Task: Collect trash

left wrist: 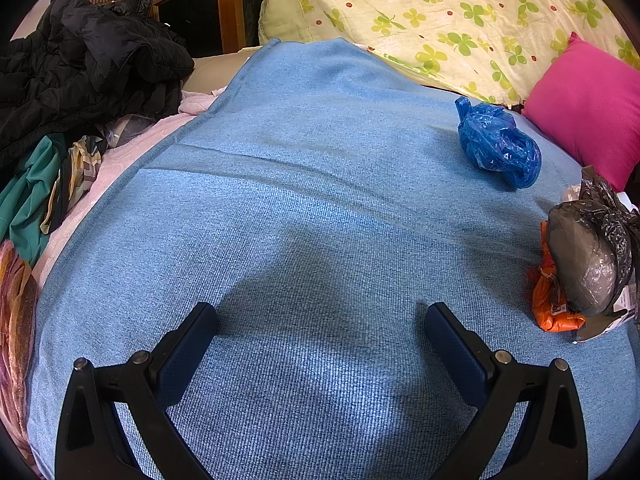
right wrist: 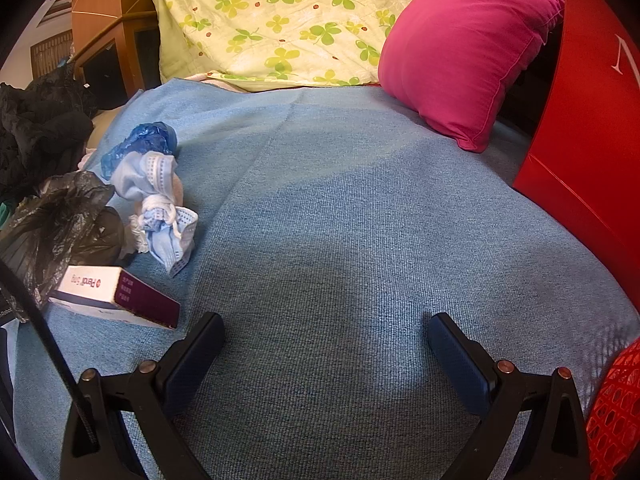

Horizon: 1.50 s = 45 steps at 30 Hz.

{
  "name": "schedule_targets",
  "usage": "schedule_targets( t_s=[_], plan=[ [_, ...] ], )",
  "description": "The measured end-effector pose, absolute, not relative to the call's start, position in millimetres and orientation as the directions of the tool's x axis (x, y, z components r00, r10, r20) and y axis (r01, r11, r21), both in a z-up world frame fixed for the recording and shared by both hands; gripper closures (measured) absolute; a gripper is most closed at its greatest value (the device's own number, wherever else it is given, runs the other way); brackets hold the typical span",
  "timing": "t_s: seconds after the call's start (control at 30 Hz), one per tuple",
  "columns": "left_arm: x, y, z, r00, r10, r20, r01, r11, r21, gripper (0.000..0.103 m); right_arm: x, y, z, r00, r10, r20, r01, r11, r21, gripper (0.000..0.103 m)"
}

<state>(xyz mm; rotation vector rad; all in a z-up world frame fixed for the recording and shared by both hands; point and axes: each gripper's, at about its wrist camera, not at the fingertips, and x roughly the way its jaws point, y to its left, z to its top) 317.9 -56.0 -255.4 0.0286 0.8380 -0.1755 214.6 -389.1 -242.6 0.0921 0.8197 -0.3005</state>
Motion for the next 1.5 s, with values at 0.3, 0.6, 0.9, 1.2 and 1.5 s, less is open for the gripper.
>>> schedule_targets(
  t_s=[0.3,0.6,0.9,1.2,1.5],
  plan=[
    [317,-57,-255,0.655,-0.143,-0.742,0.166,0.985,-0.044,0.0,215,-389,-243,0.642,-0.23,-0.731,0.299,0.953,-0.037,0.0],
    [320,-56,-255,0.65,-0.14,-0.746,0.158,0.986,-0.048,0.0,217,-383,-241,0.606,-0.269,-0.749,0.38,0.925,-0.024,0.0],
    [304,-54,-236,0.556,-0.048,-0.829,0.098,0.995,0.007,0.0,222,-380,-222,0.502,-0.21,-0.839,0.354,0.935,-0.022,0.0],
    [233,-46,-161,0.781,-0.033,-0.624,0.048,0.999,0.008,0.0,172,-345,-142,0.715,0.035,-0.698,0.153,0.967,0.205,0.0],
    [243,-80,-160,0.744,-0.191,-0.64,0.227,0.974,-0.027,0.0,206,-362,-182,0.666,0.302,-0.682,0.271,0.754,0.599,0.005]
  ],
)
